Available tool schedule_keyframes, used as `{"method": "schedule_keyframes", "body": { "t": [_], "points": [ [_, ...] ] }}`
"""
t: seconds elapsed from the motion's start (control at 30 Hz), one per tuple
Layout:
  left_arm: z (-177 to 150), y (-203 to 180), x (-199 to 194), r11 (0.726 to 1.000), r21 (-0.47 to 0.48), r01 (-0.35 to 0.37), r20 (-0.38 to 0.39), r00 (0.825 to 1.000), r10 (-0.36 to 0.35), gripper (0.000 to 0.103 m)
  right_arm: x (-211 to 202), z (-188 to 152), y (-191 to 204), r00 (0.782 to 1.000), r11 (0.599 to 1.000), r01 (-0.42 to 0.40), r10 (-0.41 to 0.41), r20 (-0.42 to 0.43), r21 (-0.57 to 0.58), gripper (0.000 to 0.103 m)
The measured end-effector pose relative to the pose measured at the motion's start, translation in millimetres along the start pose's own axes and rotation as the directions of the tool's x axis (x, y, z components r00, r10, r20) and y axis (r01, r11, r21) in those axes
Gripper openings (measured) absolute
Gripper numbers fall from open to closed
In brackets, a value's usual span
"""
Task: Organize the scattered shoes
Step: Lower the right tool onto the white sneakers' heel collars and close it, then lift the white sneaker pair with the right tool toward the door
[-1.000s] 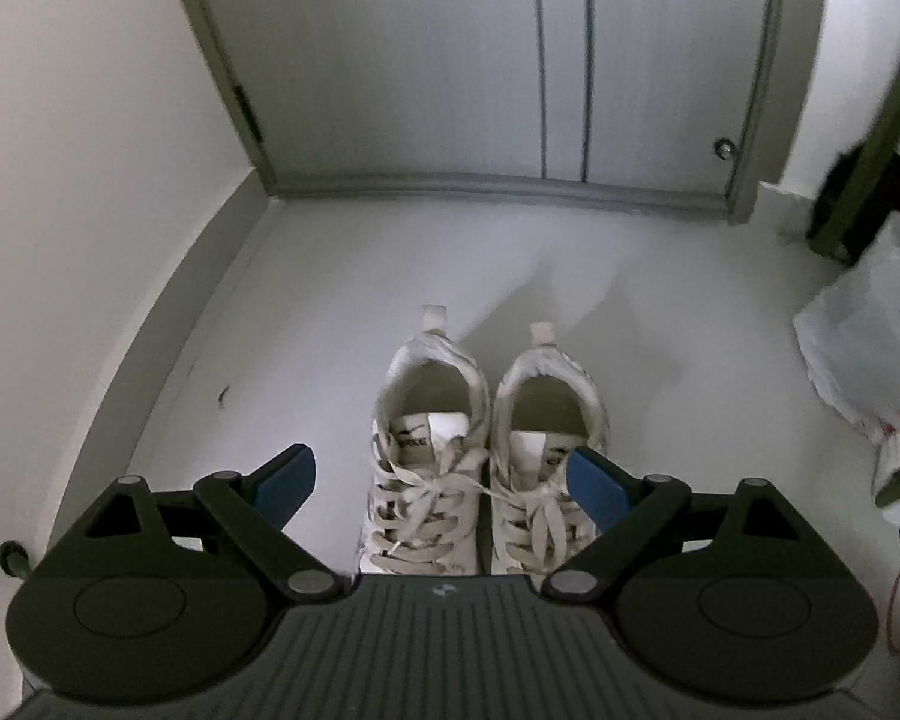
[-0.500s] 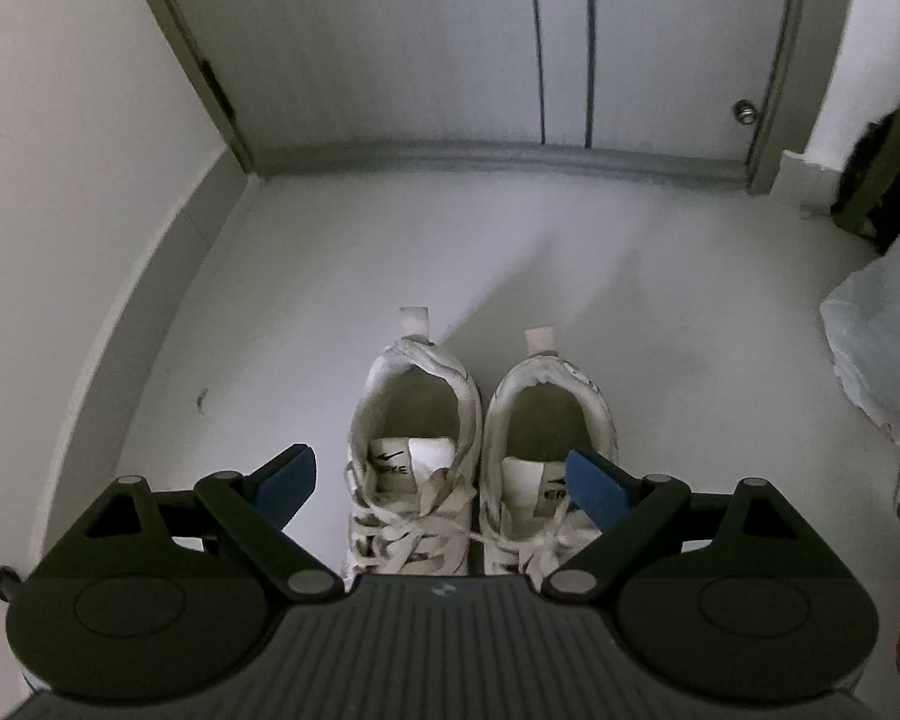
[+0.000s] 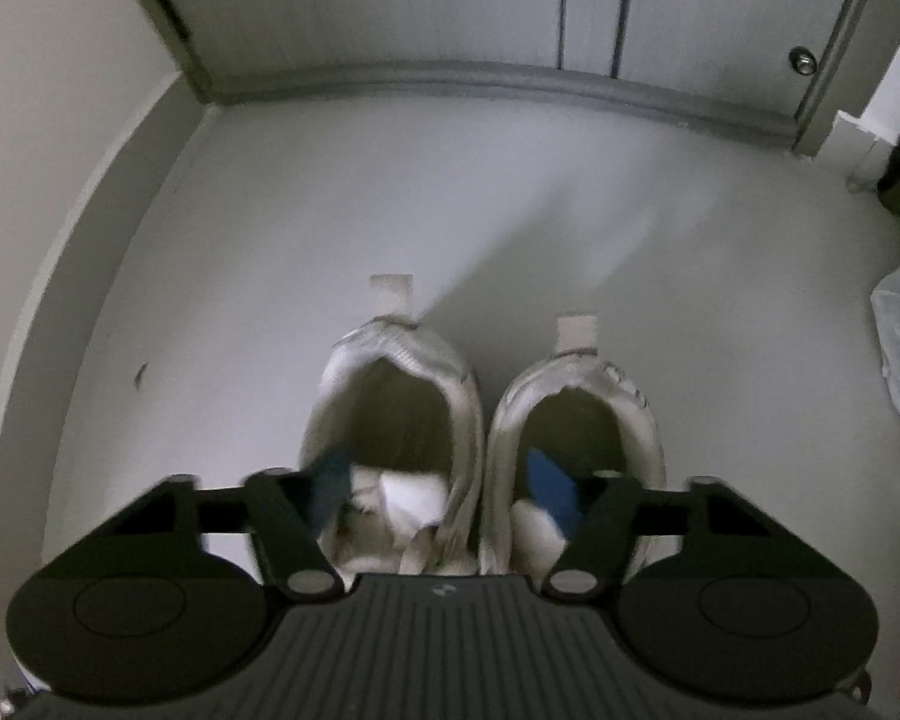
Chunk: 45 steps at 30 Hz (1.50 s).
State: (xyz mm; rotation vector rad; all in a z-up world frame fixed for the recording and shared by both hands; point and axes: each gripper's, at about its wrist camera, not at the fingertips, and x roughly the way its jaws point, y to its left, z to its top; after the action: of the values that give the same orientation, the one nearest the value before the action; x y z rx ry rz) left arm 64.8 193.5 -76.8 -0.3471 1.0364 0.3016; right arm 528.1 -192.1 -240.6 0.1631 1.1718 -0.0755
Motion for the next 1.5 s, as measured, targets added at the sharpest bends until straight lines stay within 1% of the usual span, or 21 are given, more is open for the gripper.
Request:
{"method": "schedule_keyframes", "body": {
  "t": [0.13,0.2,0.27,0.43,0.53,0.63,0.73,0.8,0.9,0.97,1.03,1.17,1.27,1.33,1.37,1.43,1.47,1.5],
  "points": [
    [-4.0,6.0,5.6,1.0,-0.012,-0.001,-0.024,1.0,0.001,0.1,20.9,3.4,-6.1,1.0,0.999,0.021,-0.02,-0.022,0.029,0.062],
    [-5.2,8.6,8.2,1.0,-0.015,-0.006,-0.029,1.0,0.005,0.1,30.0,3.2,-7.4,0.999,0.999,0.025,-0.024,-0.036,0.033,0.057],
    [-6.8,12.4,11.8,1.0,-0.013,-0.013,-0.039,0.999,0.012,0.1,39.1,3.1,-8.6,0.998,0.999,0.029,-0.027,-0.05,0.036,0.046],
    [-8.6,23.1,18.8,0.999,-0.043,-0.016,-0.063,0.998,0.013,0.1,61.7,2.7,-11.5,0.996,0.998,0.039,-0.035,-0.085,0.042,0.041],
    [-8.6,29.3,21.5,0.998,-0.065,-0.014,-0.071,0.997,0.009,0.1,69.9,3.5,-8.7,0.994,0.999,0.04,-0.039,-0.097,0.008,0.033],
    [-8.4,32.8,23.6,0.997,-0.07,-0.022,-0.075,0.997,0.017,0.1,68.1,-1.5,1.1,0.996,0.996,0.07,-0.073,-0.05,-0.054,0.028],
    [-8.4,32.5,25.2,0.997,-0.06,-0.038,-0.074,0.997,0.033,0.1,66.5,-4.8,-0.7,0.998,0.996,0.048,-0.05,-0.024,-0.073,0.027],
    [-8.7,31.4,25.8,0.998,-0.059,-0.035,-0.076,0.997,0.031,0.1,66.0,-5.1,-3.2,0.999,0.995,0.033,-0.034,-0.013,-0.094,0.027],
    [-9.1,29.9,27.7,0.998,-0.054,-0.023,-0.084,0.996,0.019,0.1,62.5,-5.0,-3.0,1.0,0.986,0.031,-0.03,0.008,-0.166,0.027],
    [-9.4,29.3,29.2,0.998,-0.054,-0.018,-0.088,0.996,0.013,0.1,59.8,-3.1,-2.2,0.999,0.981,0.029,-0.025,0.024,-0.194,0.027],
    [-9.7,28.2,30.9,0.999,-0.053,-0.012,-0.095,0.995,0.007,0.1,55.5,3.7,2.0,0.998,0.97,0.047,-0.033,0.058,-0.24,0.026],
    [-10.7,25.5,31.9,0.999,-0.044,0.002,-0.102,0.995,-0.006,0.1,52.3,17.5,8.3,0.994,0.95,0.076,-0.05,0.095,-0.304,0.026],
    [-12.5,26.8,33.3,0.999,-0.044,-0.003,-0.109,0.994,-0.002,0.1,47.3,24.2,11.0,0.99,0.934,0.102,-0.063,0.124,-0.342,0.026],
    [-13.5,29.6,35.0,0.999,-0.05,-0.009,-0.115,0.993,0.003,0.1,44.0,32.8,18.4,0.984,0.912,0.134,-0.076,0.162,-0.387,0.026],
    [-14.2,31.9,36.1,0.998,-0.054,-0.013,-0.118,0.993,0.006,0.1,42.5,38.1,24.7,0.98,0.895,0.148,-0.074,0.185,-0.422,0.026],
    [-15.5,35.9,37.6,0.998,-0.059,-0.022,-0.124,0.992,0.014,0.1,42.4,44.8,31.3,0.977,0.875,0.146,-0.056,0.203,-0.461,0.026],
    [-16.3,38.3,38.4,0.998,-0.064,-0.025,-0.128,0.992,0.017,0.1,41.8,47.9,41.0,0.974,0.847,0.154,-0.044,0.221,-0.51,0.026],
    [-17.2,41.1,39.1,0.997,-0.071,-0.027,-0.132,0.991,0.017,0.1,42.3,49.8,48.0,0.973,0.83,0.156,-0.037,0.227,-0.536,0.026]
  ]
}}
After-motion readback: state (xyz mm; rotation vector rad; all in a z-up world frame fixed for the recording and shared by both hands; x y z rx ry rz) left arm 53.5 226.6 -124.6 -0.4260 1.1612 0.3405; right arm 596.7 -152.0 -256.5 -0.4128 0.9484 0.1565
